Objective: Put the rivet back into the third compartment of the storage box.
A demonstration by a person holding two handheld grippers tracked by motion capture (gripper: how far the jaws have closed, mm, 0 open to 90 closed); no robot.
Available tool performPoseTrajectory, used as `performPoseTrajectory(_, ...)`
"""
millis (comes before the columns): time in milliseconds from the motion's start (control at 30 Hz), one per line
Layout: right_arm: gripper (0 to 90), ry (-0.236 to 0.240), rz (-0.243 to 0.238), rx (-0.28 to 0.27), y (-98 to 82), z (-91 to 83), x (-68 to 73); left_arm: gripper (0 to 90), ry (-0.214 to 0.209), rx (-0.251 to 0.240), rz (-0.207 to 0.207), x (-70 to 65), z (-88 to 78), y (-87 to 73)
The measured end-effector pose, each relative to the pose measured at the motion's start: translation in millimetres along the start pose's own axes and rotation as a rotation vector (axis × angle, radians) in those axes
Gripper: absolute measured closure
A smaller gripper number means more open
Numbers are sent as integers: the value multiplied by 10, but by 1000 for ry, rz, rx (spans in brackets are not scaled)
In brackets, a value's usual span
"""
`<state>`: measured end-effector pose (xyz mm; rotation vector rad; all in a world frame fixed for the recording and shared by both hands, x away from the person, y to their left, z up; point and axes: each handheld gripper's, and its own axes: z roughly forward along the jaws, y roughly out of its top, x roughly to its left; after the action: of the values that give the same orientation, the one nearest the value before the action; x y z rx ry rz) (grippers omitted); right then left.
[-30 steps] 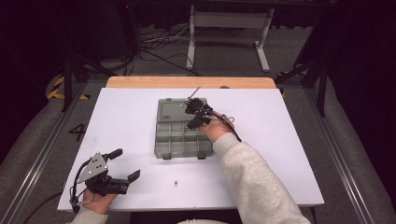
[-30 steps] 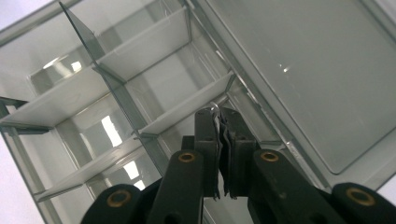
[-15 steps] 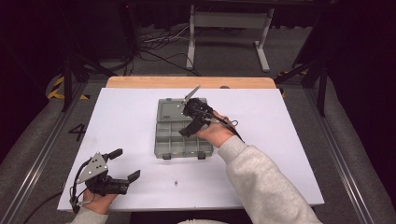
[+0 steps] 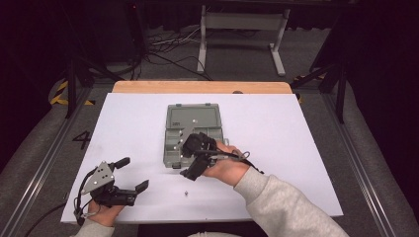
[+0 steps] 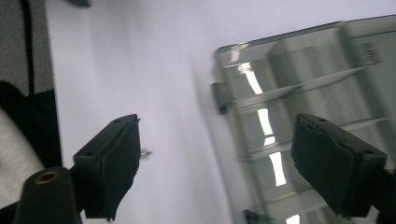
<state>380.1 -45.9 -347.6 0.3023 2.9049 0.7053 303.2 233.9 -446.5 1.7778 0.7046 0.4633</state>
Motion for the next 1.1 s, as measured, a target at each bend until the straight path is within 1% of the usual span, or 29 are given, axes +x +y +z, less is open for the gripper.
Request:
performPoseTrajectory(67, 204, 21, -16, 20, -20, 70, 85, 14, 0, -1, -7, -3, -4, 0)
performPoseTrajectory(133, 236, 41, -26, 42, -46, 148, 170, 14, -1, -4, -5, 2, -4, -1)
performPoseTrajectory(167, 236, 41, -26, 42, -46, 148, 170, 14, -1, -4, -5, 2, -4, -1)
performPoseTrajectory(233, 284, 68, -43, 63, -82, 250, 256, 13, -2, -4, -6, 0, -4, -2)
performPoseTrajectory(300, 307, 79, -54, 83, -109, 329, 300, 14, -1, -4, -6, 0, -4, -2)
performPoseTrajectory(333, 327, 92, -58, 98, -127, 374, 322, 13, -2, -4, -6, 1, -4, -2)
performPoseTrajectory(500, 397, 110, -71, 136, -183, 549, 369, 14, 1, -6, -10, -4, -1, -2)
performPoseTrajectory(567, 423, 121, -79, 155, -203, 622, 389, 14, 0, 0, -4, -1, -4, 1)
performPoseTrajectory(633, 460, 124, -94, 158, -219, 687, 404, 14, 0, 0, -4, -2, -4, 0)
performPoseTrajectory(667, 477, 130, -83, 172, -223, 699, 420, 14, 0, 1, -4, -2, -5, 0)
performPoseTrajectory(733, 525, 131, -81, 177, -230, 726, 434, 14, 1, -3, -9, -4, -3, -2)
performPoseTrajectory(833, 584, 126, -88, 194, -233, 748, 438, 14, 2, 1, -4, -1, -2, -1)
performPoseTrajectory(867, 604, 118, -87, 189, -233, 753, 442, 14, 0, 5, 1, 1, -1, 0)
performPoseTrajectory(900, 651, 113, -88, 189, -228, 751, 439, 14, -2, 10, 3, 2, -2, 1)
performPoseTrajectory(1000, 747, 117, -92, 191, -223, 747, 446, 14, -2, 9, 3, 1, -3, 3)
performPoseTrajectory(1100, 757, 103, -97, 193, -214, 747, 469, 14, 2, 2, -3, -1, -1, 0)
